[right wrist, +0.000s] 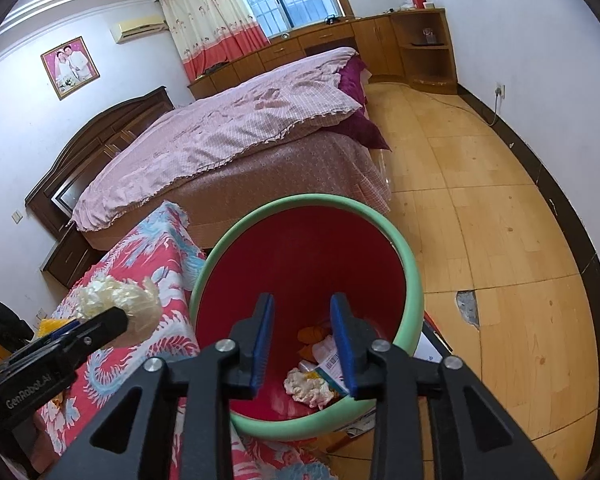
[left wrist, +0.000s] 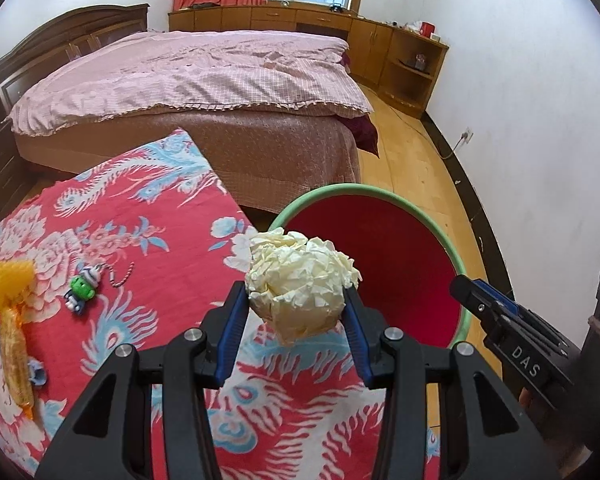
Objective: Collect trash
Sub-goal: 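Carry both items over the bucket while the right gripper releases the white box into it, then open the left gripper to drop the cream bag into the bucket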
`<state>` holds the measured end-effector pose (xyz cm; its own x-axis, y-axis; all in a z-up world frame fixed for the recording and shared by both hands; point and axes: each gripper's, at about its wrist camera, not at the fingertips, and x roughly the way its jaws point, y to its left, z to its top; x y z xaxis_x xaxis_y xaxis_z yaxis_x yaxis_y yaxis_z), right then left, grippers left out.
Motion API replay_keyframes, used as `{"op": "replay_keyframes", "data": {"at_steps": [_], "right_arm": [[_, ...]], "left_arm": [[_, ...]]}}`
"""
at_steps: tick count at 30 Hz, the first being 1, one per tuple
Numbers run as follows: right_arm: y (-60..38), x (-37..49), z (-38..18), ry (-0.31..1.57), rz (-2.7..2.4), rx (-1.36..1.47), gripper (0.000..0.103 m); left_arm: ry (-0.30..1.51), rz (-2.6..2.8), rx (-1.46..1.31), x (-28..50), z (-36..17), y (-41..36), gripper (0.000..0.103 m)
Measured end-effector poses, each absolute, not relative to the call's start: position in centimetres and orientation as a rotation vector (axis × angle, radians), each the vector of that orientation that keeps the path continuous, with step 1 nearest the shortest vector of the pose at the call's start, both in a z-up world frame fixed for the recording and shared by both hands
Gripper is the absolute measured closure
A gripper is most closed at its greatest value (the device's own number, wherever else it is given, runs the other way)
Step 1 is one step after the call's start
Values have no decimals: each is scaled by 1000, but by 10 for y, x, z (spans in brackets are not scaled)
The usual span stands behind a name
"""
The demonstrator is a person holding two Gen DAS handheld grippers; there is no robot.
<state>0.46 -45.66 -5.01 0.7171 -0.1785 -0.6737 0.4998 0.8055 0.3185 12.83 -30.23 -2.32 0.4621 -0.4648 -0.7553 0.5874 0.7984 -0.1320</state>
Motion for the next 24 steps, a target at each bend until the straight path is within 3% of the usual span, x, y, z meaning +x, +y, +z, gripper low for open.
{"op": "replay_keyframes", "data": {"at_steps": [9,24], "right_arm": [[-462,4,-53,676,-407,517,55],[-464,-1,-55,676,-411,525,42]], "left_arm": [[877,-663,185,134,-27,-323,54],[854,-685,171,130,-24,-320,50]]}}
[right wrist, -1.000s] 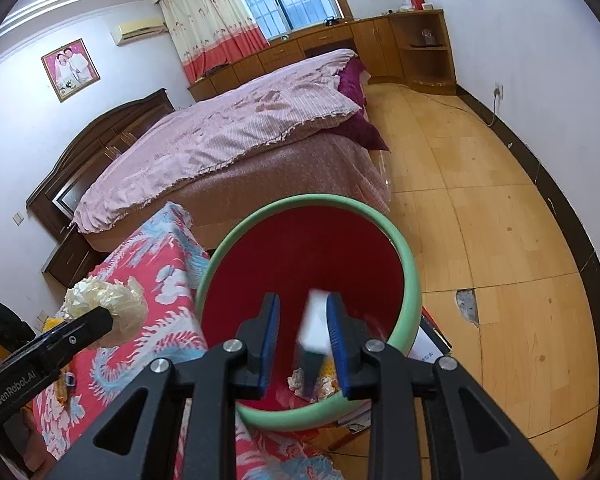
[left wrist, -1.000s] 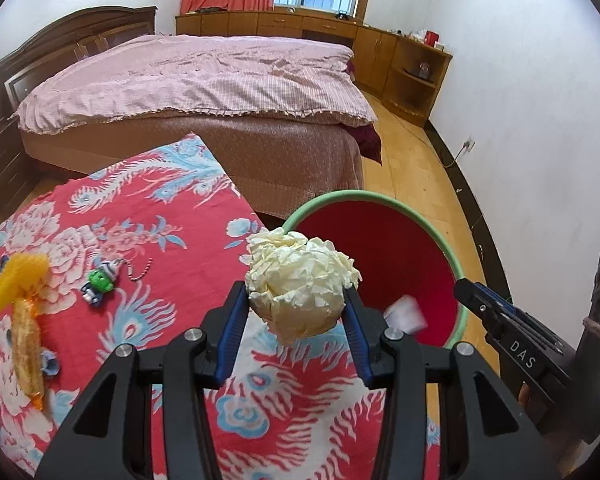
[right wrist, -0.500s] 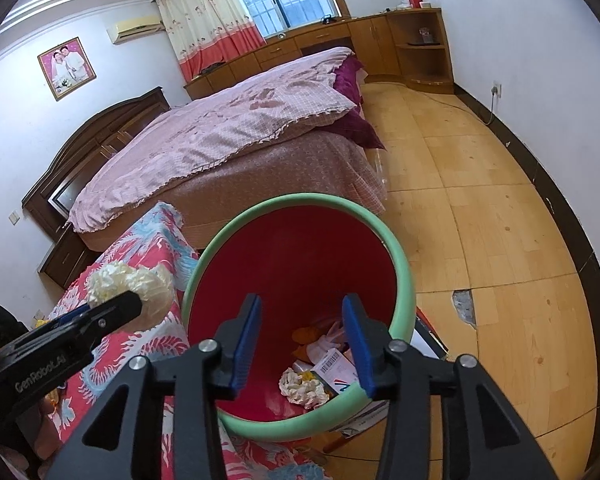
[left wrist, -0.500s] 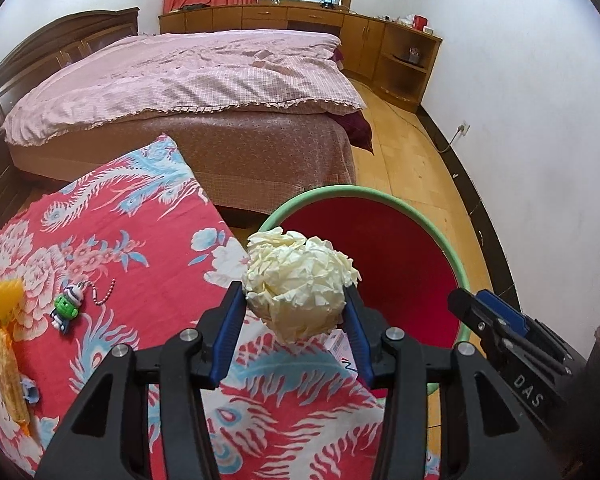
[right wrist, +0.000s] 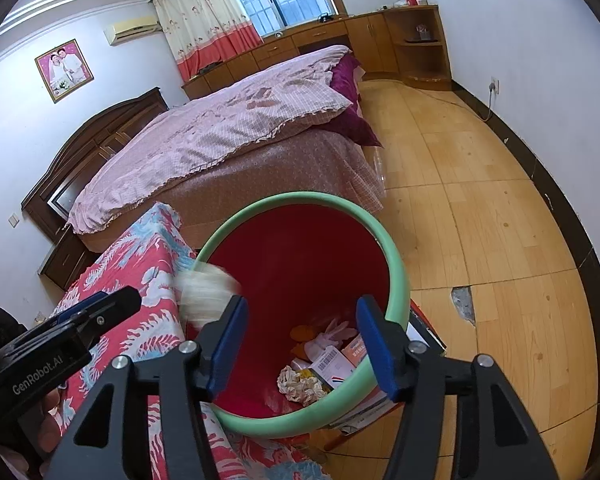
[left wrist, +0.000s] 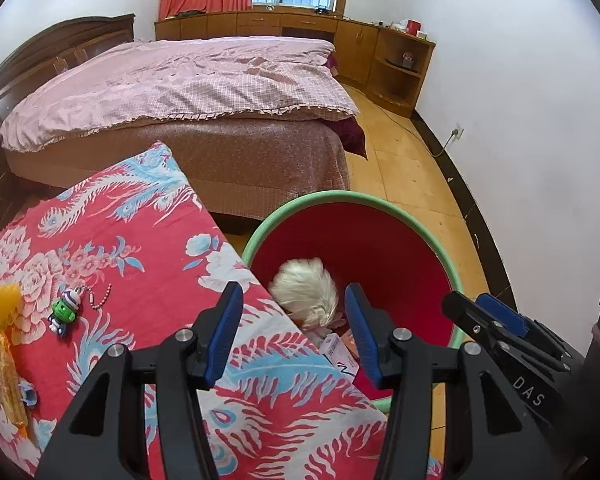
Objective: Collect trash
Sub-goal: 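Open the left gripper to drop the cream bag into the bucket, then move both open grippers back from the bucket to the table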
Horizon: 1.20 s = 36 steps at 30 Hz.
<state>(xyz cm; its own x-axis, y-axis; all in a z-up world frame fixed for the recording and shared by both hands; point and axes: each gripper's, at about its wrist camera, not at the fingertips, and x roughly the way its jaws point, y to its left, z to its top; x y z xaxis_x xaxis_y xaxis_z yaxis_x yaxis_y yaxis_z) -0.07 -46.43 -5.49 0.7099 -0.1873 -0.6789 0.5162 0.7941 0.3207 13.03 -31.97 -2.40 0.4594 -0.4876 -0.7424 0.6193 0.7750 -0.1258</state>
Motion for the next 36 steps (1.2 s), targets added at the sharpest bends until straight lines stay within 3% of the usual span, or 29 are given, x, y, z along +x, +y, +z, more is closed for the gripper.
{"op": "replay_keyframes", "data": {"at_steps": [18,36], "right_arm": [[-438,-7,-30,653,-384,493,26],[-384,0,-12,645,-253,478,21]], "left_arm": [[847,-595,80,122,-10,-259,50],[824,-401,-39,126,-4,-156,50]]}}
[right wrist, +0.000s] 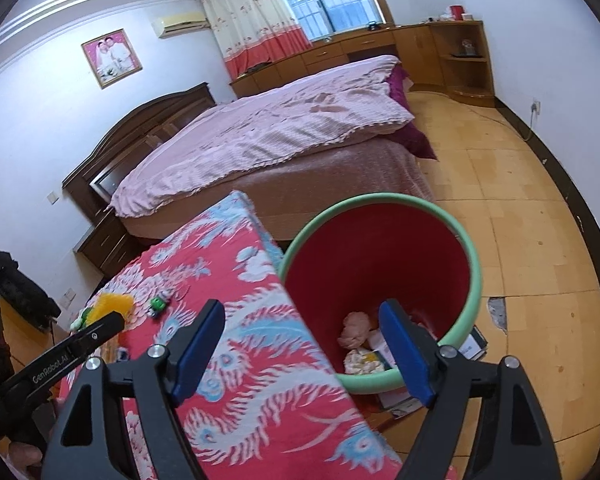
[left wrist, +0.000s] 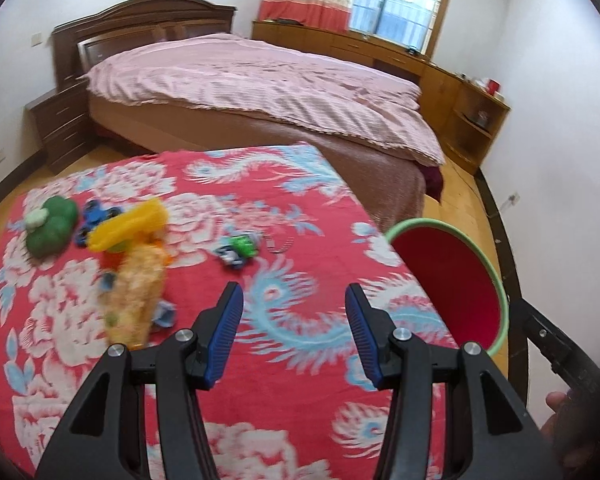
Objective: Collect trash
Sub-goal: 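Move both open grippers back from the bucket to the table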
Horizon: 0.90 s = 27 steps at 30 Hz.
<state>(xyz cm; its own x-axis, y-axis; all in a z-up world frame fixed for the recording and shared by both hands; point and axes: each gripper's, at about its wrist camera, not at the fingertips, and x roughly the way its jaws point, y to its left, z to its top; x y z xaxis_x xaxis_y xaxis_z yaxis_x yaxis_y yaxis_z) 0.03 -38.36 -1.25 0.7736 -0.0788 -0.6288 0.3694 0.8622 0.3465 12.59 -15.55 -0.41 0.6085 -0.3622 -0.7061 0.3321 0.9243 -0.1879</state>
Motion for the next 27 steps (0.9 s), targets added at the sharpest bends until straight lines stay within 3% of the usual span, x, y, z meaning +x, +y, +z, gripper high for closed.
{"op": "replay_keyframes", "data": {"at_steps": [15,27], "right_arm": [[-343,20,-24,722,-180,439,21],[-326,37,-36,780,-155,416,21]], "left_arm": [[864,-198,-114,155,-30,-72,50],[945,-181,-110,171,-61,-56,50]]}}
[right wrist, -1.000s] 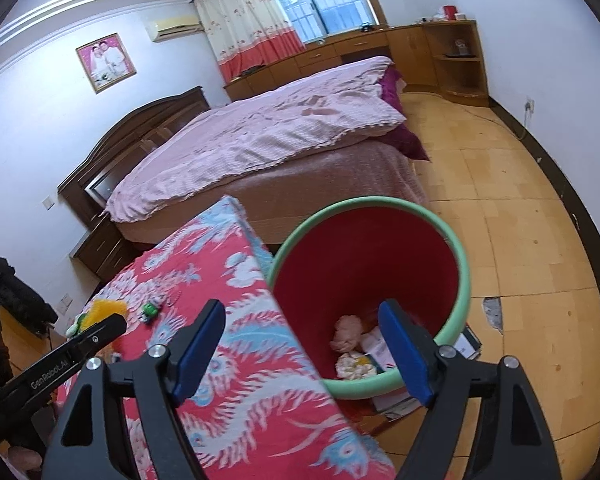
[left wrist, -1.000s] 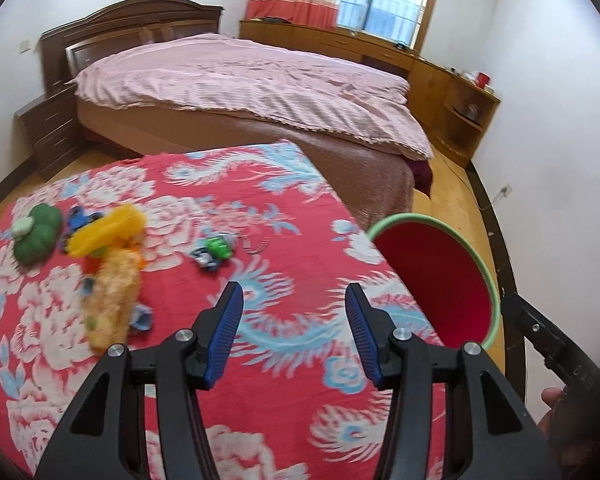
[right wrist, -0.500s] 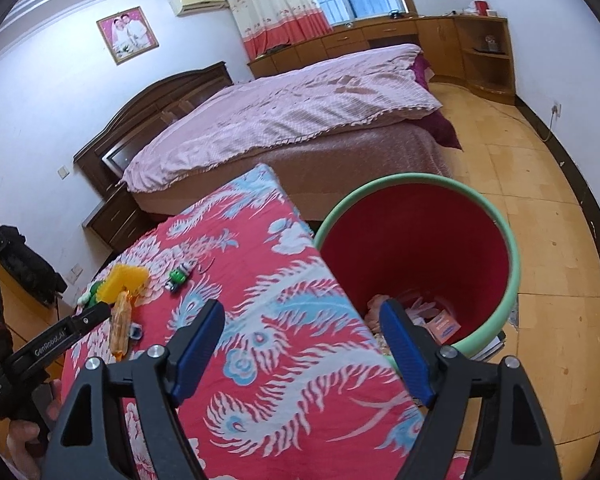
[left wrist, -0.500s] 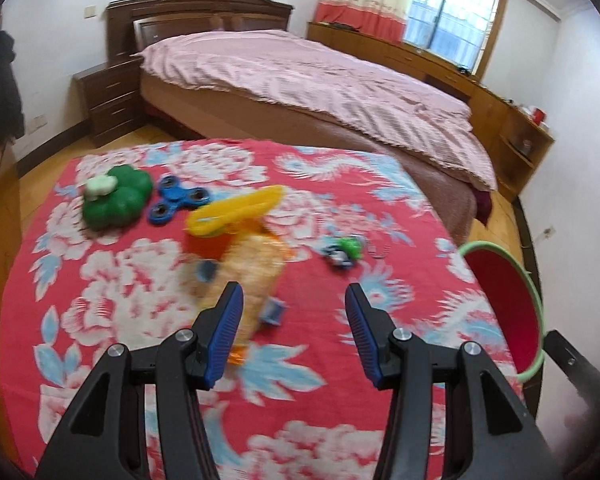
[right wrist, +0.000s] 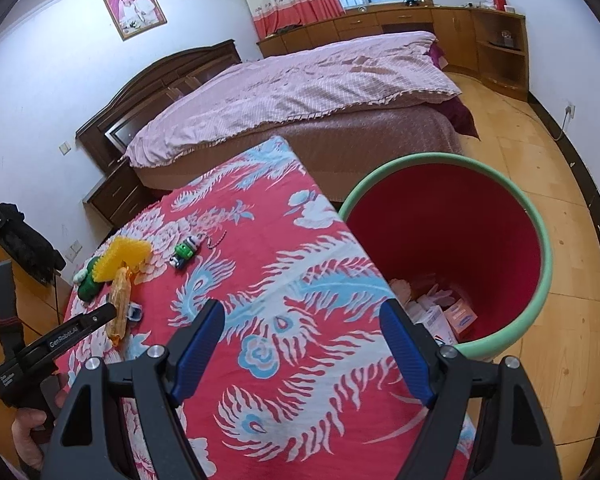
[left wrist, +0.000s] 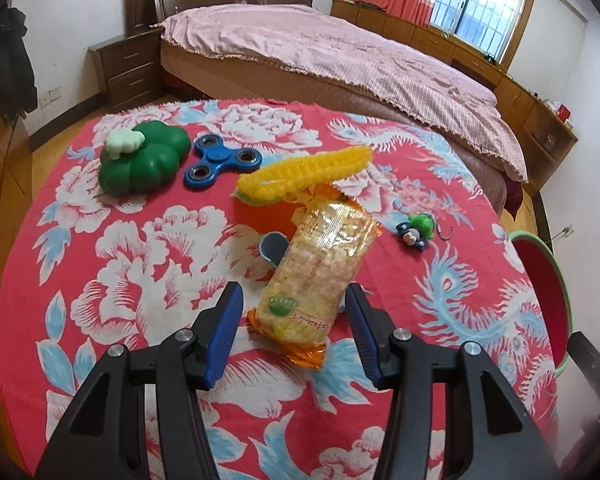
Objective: Collect trash
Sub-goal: 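Move both open grippers back from the bucket to the table, then grasp the clear rice-cracker snack bag with the left gripper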
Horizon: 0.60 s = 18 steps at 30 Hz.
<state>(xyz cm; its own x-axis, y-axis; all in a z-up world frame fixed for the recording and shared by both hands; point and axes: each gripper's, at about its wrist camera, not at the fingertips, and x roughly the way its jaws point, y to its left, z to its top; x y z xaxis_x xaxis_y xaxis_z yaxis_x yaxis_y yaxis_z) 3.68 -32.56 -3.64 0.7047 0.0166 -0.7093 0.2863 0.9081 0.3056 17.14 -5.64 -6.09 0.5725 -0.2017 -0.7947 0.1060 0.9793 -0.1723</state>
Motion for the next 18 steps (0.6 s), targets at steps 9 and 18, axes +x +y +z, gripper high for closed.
{"op": "replay_keyframes", "data": {"at_steps": [9,18], "right_arm": [[-317,44,-42,805,-145,400,21],[-307,50,-41,813,-118,383,21]], "left_arm": [[962,-209,-115,176,-70,-55,50],[954,-245,-146,169,-69,-46,60]]}}
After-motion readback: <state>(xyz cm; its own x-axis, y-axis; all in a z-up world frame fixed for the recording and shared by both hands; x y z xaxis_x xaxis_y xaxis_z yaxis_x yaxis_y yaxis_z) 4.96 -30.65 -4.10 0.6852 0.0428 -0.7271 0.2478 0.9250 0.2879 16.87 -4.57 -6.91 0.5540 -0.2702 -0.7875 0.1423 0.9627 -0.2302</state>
